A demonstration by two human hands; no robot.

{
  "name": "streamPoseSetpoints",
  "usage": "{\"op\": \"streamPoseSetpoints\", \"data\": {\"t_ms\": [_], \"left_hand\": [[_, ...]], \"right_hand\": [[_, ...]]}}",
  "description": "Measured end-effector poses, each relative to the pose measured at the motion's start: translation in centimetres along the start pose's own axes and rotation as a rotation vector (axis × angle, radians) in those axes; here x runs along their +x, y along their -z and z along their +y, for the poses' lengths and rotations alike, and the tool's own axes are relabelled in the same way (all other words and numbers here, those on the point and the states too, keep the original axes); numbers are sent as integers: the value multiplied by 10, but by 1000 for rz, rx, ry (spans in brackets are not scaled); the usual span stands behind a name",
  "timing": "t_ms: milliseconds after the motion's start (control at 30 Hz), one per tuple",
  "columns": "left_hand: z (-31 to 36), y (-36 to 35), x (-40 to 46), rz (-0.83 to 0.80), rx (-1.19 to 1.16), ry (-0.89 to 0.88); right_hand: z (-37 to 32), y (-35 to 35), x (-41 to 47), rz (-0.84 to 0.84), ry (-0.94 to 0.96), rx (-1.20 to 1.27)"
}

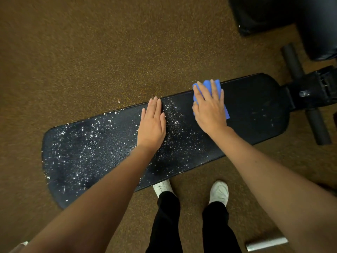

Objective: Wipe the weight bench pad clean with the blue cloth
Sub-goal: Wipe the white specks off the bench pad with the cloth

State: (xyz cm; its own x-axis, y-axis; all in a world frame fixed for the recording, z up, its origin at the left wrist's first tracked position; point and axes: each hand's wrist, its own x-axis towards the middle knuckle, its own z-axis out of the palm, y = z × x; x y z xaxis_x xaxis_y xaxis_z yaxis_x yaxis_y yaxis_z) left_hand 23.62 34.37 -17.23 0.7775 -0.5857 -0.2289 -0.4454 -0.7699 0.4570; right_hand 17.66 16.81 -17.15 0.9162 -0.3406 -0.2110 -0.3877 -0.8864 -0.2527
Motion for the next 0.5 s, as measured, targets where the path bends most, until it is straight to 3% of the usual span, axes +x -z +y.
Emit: {"op": "streamPoseSetpoints", "data": {"t_ms": [100,233,400,500], "left_hand": [[4,-1,-1,13,-27,20],[4,1,0,-11,-11,25],[4,1,-5,-14,39,4],[8,-2,-12,-1,64,-23]], "right_hand": [[-9,-1,-5,-65,170,-43],[30,4,-11,-122,476,-150],[28,5,-6,8,124,-37],[10,-6,-26,6,235,-57]]}}
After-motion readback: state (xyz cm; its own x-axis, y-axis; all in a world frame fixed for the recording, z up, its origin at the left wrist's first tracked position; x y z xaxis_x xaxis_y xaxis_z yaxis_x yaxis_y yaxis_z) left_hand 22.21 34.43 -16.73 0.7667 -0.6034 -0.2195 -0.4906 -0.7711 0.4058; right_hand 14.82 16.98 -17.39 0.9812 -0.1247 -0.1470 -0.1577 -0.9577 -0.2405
